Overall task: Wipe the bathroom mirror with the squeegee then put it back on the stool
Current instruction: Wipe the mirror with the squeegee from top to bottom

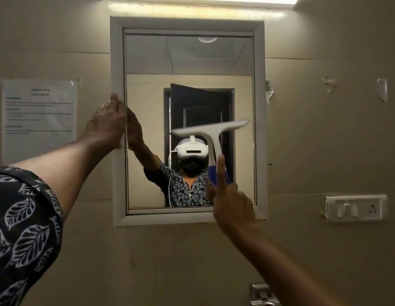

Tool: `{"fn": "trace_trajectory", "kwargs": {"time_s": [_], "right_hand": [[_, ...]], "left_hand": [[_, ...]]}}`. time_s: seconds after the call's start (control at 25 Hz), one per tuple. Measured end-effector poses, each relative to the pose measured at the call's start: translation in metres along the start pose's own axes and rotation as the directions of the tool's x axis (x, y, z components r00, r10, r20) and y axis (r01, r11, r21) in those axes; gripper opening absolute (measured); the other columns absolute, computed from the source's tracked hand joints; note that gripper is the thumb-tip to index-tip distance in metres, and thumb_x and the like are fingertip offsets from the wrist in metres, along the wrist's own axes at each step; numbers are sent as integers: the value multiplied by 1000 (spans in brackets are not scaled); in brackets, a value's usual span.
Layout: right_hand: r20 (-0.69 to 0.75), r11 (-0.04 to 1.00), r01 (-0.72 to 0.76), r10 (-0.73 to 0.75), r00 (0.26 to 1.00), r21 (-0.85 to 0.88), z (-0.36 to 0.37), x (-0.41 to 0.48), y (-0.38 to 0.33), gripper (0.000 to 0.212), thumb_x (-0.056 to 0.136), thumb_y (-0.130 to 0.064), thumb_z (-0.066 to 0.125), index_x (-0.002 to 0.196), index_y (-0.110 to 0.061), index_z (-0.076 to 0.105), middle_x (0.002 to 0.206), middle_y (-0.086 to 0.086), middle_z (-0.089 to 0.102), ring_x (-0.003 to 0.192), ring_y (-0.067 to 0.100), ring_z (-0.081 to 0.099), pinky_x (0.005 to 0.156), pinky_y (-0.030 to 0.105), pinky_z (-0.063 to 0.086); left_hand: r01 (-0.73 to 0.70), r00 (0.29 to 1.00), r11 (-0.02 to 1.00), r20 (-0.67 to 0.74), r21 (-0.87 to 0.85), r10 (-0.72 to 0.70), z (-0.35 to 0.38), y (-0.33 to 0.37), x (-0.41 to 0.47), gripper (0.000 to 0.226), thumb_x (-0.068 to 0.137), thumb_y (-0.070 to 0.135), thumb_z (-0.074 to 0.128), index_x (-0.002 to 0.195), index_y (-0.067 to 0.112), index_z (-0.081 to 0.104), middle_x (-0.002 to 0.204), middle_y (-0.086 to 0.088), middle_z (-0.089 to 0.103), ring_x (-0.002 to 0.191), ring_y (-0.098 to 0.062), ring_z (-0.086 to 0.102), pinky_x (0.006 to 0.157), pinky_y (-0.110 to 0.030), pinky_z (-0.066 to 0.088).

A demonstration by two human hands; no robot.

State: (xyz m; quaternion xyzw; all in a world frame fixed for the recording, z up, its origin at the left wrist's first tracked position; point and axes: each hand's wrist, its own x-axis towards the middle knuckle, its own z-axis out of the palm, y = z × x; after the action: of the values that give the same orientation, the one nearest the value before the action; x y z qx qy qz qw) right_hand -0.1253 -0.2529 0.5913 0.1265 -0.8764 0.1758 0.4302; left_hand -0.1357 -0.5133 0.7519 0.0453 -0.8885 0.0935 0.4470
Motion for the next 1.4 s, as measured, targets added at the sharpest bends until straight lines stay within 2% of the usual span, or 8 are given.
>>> {"fn": "trace_trajectory", "kwargs": {"time_s": [0.4, 0.56, 0.64, 0.76, 0.88, 1.0, 1.2, 1.4], "right_hand": [[406, 980, -193, 158, 900, 47, 5, -98, -13, 101, 92, -21, 42, 115, -44, -53, 80, -2, 40, 54, 0, 35, 47, 13, 24], [566, 972, -230, 161, 808, 52, -19, -98, -27, 94, 92, -21, 42, 120, -31, -47, 80, -1, 45, 57, 1, 40, 57, 16, 38], [522, 972, -211, 129, 843, 100, -43, -89, -35, 100, 88, -24, 48, 121, -41, -45, 80, -4, 51, 68, 7, 55, 67, 22, 50], [373, 958, -193, 103, 922, 212, -88, -55, -49, 94, 86, -25, 56, 138, -48, -20, 88, 0, 56, 64, 6, 53, 52, 18, 47], [9, 973, 50, -53, 999, 224, -128, 6, -61, 86, 82, -22, 59, 142, -39, -1, 68, -3, 54, 48, 8, 54, 37, 17, 42], [-294, 966, 231, -189, 937, 115, -154, 77, -70, 87, 78, -8, 57, 147, -18, 5, 62, -4, 48, 44, 10, 51, 39, 21, 46], [-234, 997, 66, -76, 969, -50, -151, 154, -59, 90, 82, -11, 54, 148, -18, -7, 84, 11, 59, 64, 21, 57, 60, 35, 52], [-137, 999, 34, -37, 990, -20, -126, 158, -41, 101, 83, -8, 59, 144, -24, -20, 83, 12, 54, 58, 20, 53, 48, 28, 41]], "left_hand": [[11, 1000, 1000, 12, 0, -11, -5, 2, -3, 99, 77, -1, 71, 151, -1, 5, 158, -20, -2, 144, -39, 14, 117, -43, 20], [18, 1000, 1000, -15, 18, -18, -2, 3, -2, 98, 78, -3, 70, 151, -1, 5, 158, -21, 0, 144, -39, 15, 117, -42, 21], [27, 999, 999, -24, 24, -26, -2, 4, -1, 97, 78, -5, 69, 151, -1, 6, 158, -22, 1, 144, -39, 15, 117, -42, 20], [27, 999, 999, -19, 33, -27, -1, 4, 0, 98, 77, -4, 70, 150, -1, 6, 158, -22, 1, 144, -38, 16, 117, -41, 21], [31, 999, 999, -18, 23, -31, 0, 4, 0, 102, 73, -3, 74, 150, -1, 7, 158, -22, 2, 144, -38, 18, 117, -41, 22], [23, 1000, 999, -8, 25, -23, 0, 4, 0, 104, 72, -2, 76, 150, -1, 7, 158, -22, 2, 144, -38, 19, 117, -41, 22], [30, 999, 999, -16, 30, -30, 1, 4, 1, 104, 72, -2, 76, 150, -1, 8, 158, -22, 2, 143, -38, 21, 116, -40, 24], [26, 999, 999, -22, 37, -25, 4, 4, 2, 101, 74, -3, 74, 150, 0, 8, 158, -21, 1, 144, -38, 19, 116, -40, 23]]}}
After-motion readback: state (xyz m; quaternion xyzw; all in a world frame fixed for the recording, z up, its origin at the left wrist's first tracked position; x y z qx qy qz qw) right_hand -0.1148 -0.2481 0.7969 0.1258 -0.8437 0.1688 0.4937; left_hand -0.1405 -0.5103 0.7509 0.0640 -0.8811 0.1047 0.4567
